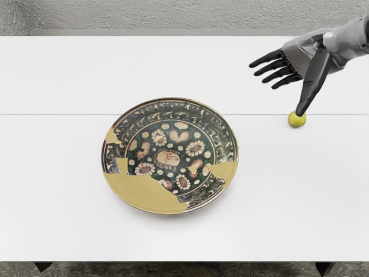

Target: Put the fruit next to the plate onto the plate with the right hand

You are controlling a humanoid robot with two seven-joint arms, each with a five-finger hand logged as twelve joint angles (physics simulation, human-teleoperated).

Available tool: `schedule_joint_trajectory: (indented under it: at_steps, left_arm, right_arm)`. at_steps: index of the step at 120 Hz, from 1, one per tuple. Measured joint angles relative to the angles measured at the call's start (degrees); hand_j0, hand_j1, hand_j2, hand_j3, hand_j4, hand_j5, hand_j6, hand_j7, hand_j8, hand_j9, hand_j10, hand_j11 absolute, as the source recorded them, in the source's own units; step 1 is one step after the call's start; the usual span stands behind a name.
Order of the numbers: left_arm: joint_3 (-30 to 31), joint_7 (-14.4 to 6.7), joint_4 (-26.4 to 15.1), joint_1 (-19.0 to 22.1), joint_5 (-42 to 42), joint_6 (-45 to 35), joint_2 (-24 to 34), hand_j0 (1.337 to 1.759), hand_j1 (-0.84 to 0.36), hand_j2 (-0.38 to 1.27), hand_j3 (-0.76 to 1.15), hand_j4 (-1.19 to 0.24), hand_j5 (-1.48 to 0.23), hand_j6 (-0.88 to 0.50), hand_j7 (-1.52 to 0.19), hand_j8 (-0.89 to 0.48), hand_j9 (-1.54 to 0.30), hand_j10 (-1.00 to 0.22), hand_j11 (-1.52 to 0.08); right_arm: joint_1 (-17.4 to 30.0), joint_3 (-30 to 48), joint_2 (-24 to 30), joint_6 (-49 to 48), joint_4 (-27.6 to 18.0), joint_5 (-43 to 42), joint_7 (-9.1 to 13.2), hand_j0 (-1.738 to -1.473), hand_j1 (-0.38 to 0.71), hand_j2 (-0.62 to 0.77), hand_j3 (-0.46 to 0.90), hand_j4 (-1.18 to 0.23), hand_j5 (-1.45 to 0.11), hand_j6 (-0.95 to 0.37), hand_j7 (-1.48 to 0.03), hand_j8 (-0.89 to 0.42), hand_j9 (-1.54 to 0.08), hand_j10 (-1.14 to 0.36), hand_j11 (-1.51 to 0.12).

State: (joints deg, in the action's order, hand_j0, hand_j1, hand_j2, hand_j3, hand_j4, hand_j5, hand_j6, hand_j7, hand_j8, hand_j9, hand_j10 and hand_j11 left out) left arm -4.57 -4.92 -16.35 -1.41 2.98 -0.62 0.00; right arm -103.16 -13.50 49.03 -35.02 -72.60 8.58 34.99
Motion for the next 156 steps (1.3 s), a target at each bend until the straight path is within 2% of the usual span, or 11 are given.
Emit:
schedule_joint_trajectory:
  at_steps: [15,29,37,47,63,71,79,97,108,129,156]
  left_arm:
    - [0.00,0.00,0.00,0.00,0.00,0.00,0.00,1.658,0.34,0.00,0.00,0.00,0.00,0.00,0.00,0.00,-0.01,0.00,-0.01]
    - [0.00,0.00,0.00,0.00,-0.02,0.00,0.00,1.658,0.34,0.00,0.00,0.00,-0.01,0.00,-0.01,0.00,-0.01,0.00,-0.01]
    - [0.00,0.00,0.00,0.00,-0.01,0.00,0.00,1.658,0.34,0.00,0.00,0.00,-0.01,0.00,-0.01,0.00,-0.01,0.00,-0.01]
    - [0.00,0.00,0.00,0.00,0.00,0.00,0.00,1.658,0.34,0.00,0.00,0.00,0.00,0.00,0.00,0.00,0.00,0.00,0.00]
    - [0.00,0.00,0.00,0.00,0.01,0.00,0.00,1.658,0.34,0.00,0.00,0.00,0.00,0.00,0.00,0.00,0.00,0.00,0.00]
    - [0.00,0.00,0.00,0.00,0.00,0.00,0.00,1.658,0.34,0.00,0.00,0.00,0.00,0.00,0.00,0.00,0.00,0.00,0.00]
    - [0.00,0.00,0.00,0.00,0.01,0.00,0.00,1.658,0.34,0.00,0.00,0.00,0.00,0.00,0.00,0.00,0.00,0.00,0.00]
    - [0.00,0.00,0.00,0.00,0.00,0.00,0.00,1.658,0.34,0.00,0.00,0.00,0.00,0.00,0.00,0.00,0.00,0.00,0.00]
    - [0.00,0.00,0.00,0.00,0.01,0.00,0.00,1.658,0.34,0.00,0.00,0.00,0.00,0.00,0.00,0.00,0.00,0.00,0.00]
    - [0.00,0.00,0.00,0.00,-0.01,0.00,0.00,1.658,0.34,0.00,0.00,0.00,0.00,0.00,0.00,0.00,0.00,0.00,0.00]
    - [-0.01,0.00,0.00,0.00,-0.01,0.00,0.00,1.658,0.34,0.00,0.00,0.00,-0.01,0.00,-0.01,0.00,-0.01,0.00,-0.01]
  right_arm:
    - [-0.18,-0.99,-0.29,0.00,0.00,-1.81,0.00,-1.658,-0.32,-0.01,0.00,-0.02,-0.03,-0.02,-0.03,-0.02,-0.03,-0.02,-0.03]
    - [-1.24,-2.18,-1.42,0.00,2.54,-7.34,0.01,-1.658,-0.32,-0.01,0.00,-0.02,-0.03,-0.02,-0.03,-0.02,-0.03,-0.02,-0.03]
    - [-5.22,-10.58,-6.49,0.54,6.16,-9.29,0.01,-1.658,-0.32,-0.01,0.00,-0.02,-0.03,-0.02,-0.03,-0.02,-0.03,-0.02,-0.03]
    - [-8.97,-21.44,-13.45,5.98,11.14,-10.47,0.01,-1.658,-0.32,-0.01,0.00,-0.02,-0.03,-0.02,-0.03,-0.02,-0.03,-0.02,-0.03]
    - [-9.52,-27.65,-19.77,17.31,14.17,-11.20,0.01,-1.658,-0.32,0.00,0.00,-0.02,-0.03,-0.02,-0.03,-0.02,-0.03,-0.02,-0.03]
    - [-6.08,-25.61,-21.38,23.91,15.05,-12.71,0.01,-1.658,-0.32,0.00,0.00,-0.02,-0.03,-0.02,-0.03,-0.02,-0.03,-0.02,-0.03]
    - [-0.43,-21.06,-22.28,28.79,16.77,-16.22,0.01,-1.658,-0.32,0.00,0.00,-0.02,-0.03,-0.02,-0.03,-0.02,-0.03,-0.02,-0.03]
    - [13.03,-9.70,-23.76,34.82,22.89,-23.56,0.01,-1.658,-0.32,0.00,0.00,-0.02,-0.03,-0.03,-0.03,-0.03,-0.03,-0.02,-0.03]
    - [18.79,-5.03,-25.03,36.99,26.16,-26.01,0.01,-1.658,-0.32,0.00,0.00,-0.03,-0.03,-0.03,-0.03,-0.03,-0.03,-0.03,-0.03]
    - [24.87,-0.01,-26.84,41.63,28.27,-27.48,0.01,-1.658,-0.32,0.00,0.00,-0.03,-0.04,-0.03,-0.04,-0.03,-0.04,-0.03,-0.04]
    - [27.97,1.22,-28.18,44.36,30.95,-27.85,0.01,-1.658,-0.28,-0.01,0.00,-0.06,-0.07,-0.06,-0.07,-0.06,-0.07,-0.06,-0.07]
